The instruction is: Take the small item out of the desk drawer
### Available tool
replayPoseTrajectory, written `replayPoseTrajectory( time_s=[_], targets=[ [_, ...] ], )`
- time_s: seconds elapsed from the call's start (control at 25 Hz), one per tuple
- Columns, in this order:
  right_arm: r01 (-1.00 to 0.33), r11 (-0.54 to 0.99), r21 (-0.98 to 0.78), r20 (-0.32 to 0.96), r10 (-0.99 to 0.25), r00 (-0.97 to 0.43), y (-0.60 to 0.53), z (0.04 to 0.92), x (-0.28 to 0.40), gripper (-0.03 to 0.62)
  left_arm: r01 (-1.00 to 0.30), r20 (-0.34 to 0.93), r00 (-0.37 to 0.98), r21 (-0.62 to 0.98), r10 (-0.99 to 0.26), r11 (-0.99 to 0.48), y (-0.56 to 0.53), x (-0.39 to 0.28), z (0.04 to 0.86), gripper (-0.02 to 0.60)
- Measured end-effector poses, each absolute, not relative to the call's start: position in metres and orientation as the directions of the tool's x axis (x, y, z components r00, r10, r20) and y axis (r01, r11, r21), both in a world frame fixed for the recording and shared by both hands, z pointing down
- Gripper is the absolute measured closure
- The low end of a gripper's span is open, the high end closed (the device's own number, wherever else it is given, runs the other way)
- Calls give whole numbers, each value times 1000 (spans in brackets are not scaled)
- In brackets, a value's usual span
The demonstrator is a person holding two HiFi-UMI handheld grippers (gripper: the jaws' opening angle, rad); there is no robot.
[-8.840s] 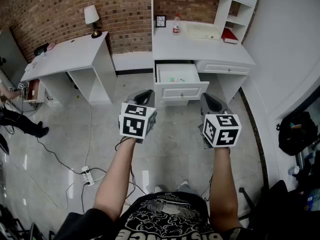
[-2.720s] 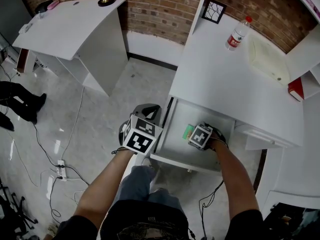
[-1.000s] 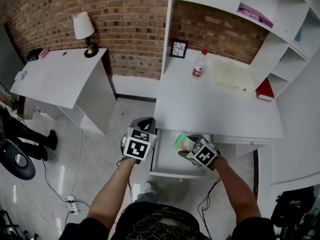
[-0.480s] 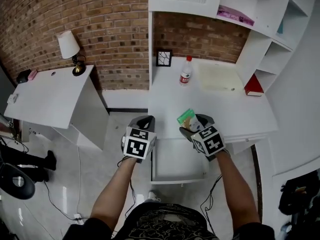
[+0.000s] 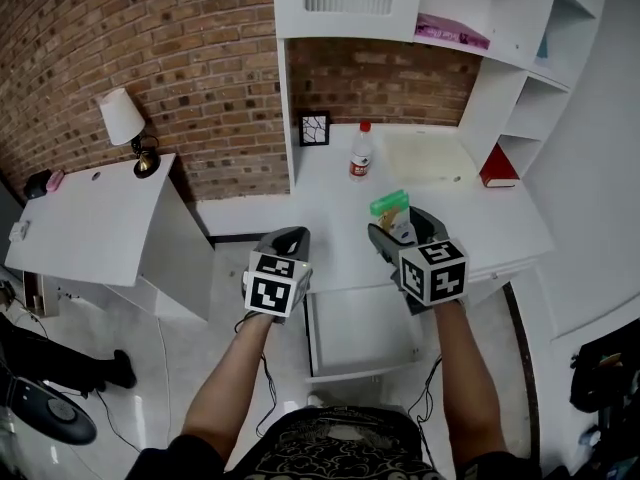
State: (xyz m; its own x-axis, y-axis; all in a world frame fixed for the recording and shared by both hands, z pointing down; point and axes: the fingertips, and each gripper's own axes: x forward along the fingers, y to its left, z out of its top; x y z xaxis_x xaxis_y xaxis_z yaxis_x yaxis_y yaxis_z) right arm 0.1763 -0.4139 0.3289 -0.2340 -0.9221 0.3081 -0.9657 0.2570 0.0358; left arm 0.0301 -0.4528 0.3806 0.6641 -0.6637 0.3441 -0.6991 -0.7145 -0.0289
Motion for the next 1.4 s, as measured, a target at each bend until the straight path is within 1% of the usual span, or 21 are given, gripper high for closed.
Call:
replayPoseTrajectory(
  time_s=[0.16,0.28,0.56,0.96,1.4],
  targets=[
    [-986,167,3,267,-950,-160,-412,319,194,249,-700,328,666,-37,-670,-713,-460,34,369,577],
    [-992,129,-10,240,-962,-128,-412,310,205,249,-699,321,664,-54,-676,-713,-463,37,361,577],
    [-986,165,-13,193,-967,-164,-421,294,217,249,-735,313,624,-77,-716,-674,-470,46,352,577],
    [-981,192,37,182,-966,-182,-432,293,240,249,-790,290,561,-92,-776,-606,-476,64,340,577],
    [-978,205,36,179,-964,-195,-438,297,254,249,-812,286,533,-91,-797,-576,-482,71,342,577]
  ],
)
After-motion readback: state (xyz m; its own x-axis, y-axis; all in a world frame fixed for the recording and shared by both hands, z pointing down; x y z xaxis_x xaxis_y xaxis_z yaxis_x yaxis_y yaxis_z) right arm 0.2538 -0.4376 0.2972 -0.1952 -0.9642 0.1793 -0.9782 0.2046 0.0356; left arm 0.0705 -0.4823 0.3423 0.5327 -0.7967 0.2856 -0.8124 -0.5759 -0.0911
